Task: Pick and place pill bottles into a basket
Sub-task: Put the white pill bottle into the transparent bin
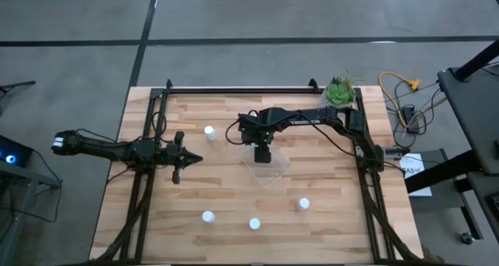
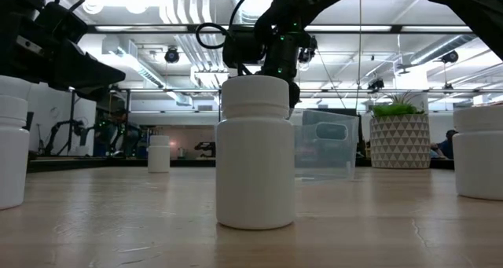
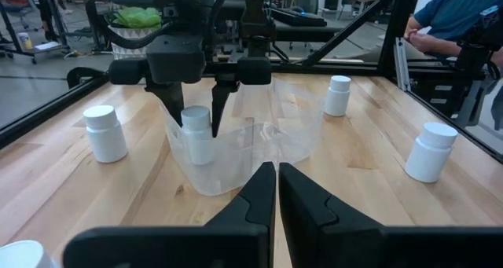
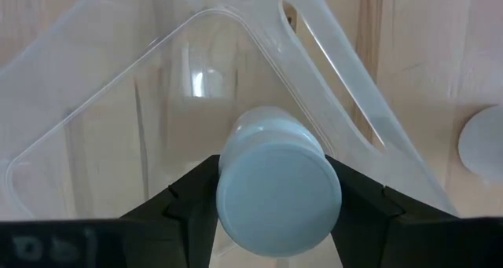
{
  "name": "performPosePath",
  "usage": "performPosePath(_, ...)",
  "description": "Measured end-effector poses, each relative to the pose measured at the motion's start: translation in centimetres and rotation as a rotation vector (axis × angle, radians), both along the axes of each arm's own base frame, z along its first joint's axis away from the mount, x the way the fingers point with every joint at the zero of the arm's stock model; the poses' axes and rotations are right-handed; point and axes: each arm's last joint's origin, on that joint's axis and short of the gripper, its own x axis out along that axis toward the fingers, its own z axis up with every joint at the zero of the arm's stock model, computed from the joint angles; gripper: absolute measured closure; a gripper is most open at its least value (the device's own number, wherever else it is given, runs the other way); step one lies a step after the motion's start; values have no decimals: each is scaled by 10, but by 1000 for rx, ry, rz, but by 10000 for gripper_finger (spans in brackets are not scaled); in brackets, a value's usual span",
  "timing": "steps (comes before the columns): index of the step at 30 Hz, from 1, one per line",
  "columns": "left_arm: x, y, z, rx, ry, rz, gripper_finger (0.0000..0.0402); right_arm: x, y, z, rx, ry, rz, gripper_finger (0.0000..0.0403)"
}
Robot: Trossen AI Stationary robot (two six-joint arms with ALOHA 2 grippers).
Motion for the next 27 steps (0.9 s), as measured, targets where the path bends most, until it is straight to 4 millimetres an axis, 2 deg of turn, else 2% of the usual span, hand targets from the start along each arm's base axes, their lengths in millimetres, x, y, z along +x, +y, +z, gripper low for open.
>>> performPosePath(5,0,0,0,0,0,0,402,0,1,0,-2,1,-4,209)
performPosePath(16,0,0,0,0,0,0,402,-1,1,-3,7,18,-29,149)
performPosePath(23,0,0,0,0,0,0,402,0,1,14,10,15,-28,140)
performPosePath(27,0,0,0,-1,0,0,402,3,1,30,11,-1,-28,146)
